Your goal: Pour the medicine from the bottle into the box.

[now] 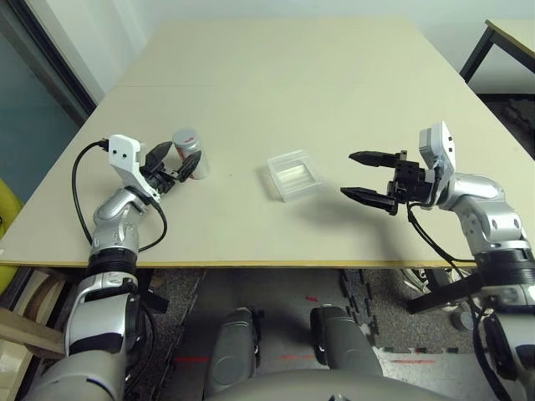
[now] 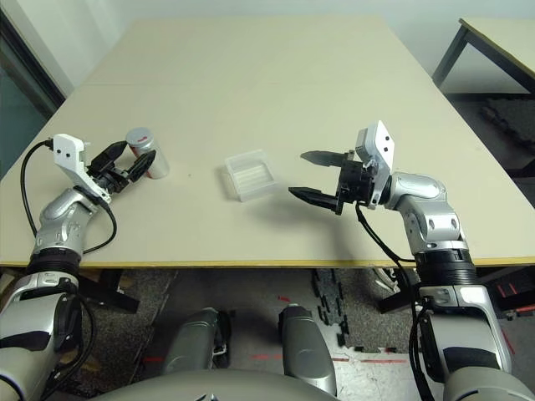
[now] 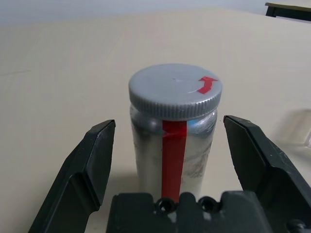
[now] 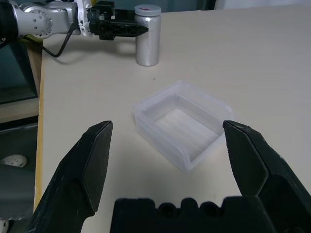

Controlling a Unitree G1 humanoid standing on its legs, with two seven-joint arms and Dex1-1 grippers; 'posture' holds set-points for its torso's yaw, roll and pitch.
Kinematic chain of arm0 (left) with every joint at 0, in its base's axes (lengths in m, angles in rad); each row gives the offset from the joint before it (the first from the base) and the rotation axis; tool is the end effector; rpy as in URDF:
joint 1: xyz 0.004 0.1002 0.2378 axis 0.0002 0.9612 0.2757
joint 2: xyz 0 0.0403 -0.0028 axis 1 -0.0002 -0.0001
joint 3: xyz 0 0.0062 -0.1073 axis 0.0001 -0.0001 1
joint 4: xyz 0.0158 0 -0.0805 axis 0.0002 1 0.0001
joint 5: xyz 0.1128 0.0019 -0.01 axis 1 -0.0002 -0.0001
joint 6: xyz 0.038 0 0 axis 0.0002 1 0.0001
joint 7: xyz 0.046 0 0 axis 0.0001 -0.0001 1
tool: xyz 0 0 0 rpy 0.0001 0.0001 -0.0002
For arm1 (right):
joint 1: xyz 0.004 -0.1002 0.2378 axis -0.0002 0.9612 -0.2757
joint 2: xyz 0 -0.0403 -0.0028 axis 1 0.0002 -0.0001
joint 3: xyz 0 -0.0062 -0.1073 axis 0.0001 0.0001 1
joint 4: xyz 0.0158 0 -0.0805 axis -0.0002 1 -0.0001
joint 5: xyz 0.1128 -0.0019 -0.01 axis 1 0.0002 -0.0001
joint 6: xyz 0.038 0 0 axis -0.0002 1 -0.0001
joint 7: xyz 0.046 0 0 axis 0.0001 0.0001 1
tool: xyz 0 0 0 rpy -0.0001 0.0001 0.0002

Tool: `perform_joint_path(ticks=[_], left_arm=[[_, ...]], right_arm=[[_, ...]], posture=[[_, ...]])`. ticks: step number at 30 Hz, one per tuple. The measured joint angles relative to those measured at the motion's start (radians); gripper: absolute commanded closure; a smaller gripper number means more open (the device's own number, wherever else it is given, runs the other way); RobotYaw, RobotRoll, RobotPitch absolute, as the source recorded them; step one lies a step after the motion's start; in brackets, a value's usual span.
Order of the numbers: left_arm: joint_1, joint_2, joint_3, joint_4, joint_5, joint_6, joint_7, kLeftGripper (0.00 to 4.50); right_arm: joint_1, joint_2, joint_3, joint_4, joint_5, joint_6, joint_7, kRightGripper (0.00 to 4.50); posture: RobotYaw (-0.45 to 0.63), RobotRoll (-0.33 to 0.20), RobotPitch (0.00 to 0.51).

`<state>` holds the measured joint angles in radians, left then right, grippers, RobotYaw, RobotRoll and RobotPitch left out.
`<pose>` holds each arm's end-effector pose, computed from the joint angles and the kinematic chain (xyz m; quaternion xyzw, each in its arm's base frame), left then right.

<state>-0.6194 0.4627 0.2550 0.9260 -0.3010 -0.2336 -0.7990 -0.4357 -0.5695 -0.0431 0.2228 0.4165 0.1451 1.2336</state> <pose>0.3078 0.2960 0.0799 -0.0011 -0.0277 -0.2066 0.9780 0.2925 -0.2555 0.1395 -0.0794 -0.0079 0.5515 0.8303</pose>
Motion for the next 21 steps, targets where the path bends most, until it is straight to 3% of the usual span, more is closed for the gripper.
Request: perform_joint_path(ticks=[21], left_arm=[[-0.163, -0.023, -0.009, 0.263, 0.074, -0.108, 0.046, 0.03]], right_arm=[[0.058, -0.009, -0.008, -0.076, 0.011, 0.035, -0.017, 0.00]], posture=[[-0.30, 0.000, 0.059]])
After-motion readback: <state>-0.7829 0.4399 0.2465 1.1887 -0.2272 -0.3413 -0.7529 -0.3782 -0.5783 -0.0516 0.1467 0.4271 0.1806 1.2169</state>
